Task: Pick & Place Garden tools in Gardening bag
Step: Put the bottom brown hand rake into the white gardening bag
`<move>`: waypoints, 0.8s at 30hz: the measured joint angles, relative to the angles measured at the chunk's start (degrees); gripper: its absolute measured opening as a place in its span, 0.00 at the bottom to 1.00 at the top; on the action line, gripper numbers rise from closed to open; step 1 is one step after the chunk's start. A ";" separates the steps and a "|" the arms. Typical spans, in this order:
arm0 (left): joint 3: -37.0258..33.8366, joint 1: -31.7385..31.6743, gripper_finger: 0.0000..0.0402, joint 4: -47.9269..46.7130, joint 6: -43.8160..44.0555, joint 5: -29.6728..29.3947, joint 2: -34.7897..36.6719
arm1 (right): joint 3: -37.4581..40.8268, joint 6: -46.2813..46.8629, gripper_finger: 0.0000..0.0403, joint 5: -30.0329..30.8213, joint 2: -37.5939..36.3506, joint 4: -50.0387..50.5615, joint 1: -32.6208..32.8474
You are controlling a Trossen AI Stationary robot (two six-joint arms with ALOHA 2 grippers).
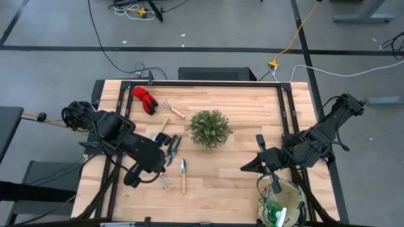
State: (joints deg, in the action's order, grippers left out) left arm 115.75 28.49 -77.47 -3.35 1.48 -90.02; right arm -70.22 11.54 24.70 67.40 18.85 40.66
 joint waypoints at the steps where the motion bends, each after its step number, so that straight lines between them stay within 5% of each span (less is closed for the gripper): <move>1: -0.03 -0.16 0.00 -0.14 -0.03 -0.11 0.00 | 0.00 0.01 0.00 -0.28 0.00 0.00 0.01; 24: 0.00 -5.28 0.00 0.83 -0.01 -2.05 13.81 | 0.00 1.32 0.00 -1.67 0.02 0.02 0.05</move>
State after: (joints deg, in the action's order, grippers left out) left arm 115.74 23.20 -76.64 -3.36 -0.57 -76.21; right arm -70.22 12.86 23.03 67.42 18.87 40.70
